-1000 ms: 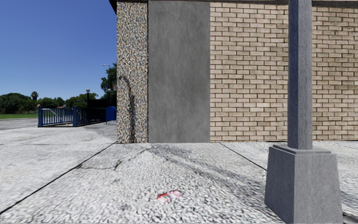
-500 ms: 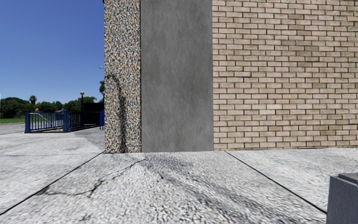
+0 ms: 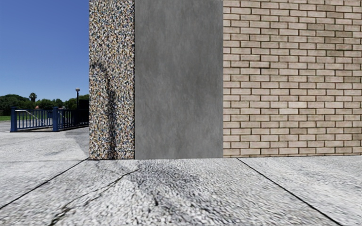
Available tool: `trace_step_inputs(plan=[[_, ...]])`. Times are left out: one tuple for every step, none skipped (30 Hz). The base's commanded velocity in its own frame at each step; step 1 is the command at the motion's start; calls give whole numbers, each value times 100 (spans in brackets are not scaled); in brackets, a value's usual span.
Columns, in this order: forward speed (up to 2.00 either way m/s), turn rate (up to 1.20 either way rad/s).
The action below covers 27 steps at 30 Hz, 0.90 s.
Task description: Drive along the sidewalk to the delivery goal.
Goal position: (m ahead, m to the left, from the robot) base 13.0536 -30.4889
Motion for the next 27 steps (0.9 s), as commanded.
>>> trace_step_inputs(plan=[[136,0],[136,-24],[136,-41],[136,-41],[136,-46],[136,-54],[136,-61],[136,-61],[136,-69],[136,-72],[136,-72],[136,-72],[136,-72],[136,-72],[136,-72],[136,-72],[136,-72],[137,-73],[137,-73],[137,-73],[137,-73],[139,-73],[144,-73],[149,-73],[149,-73],[152,-73],[153,-73]])
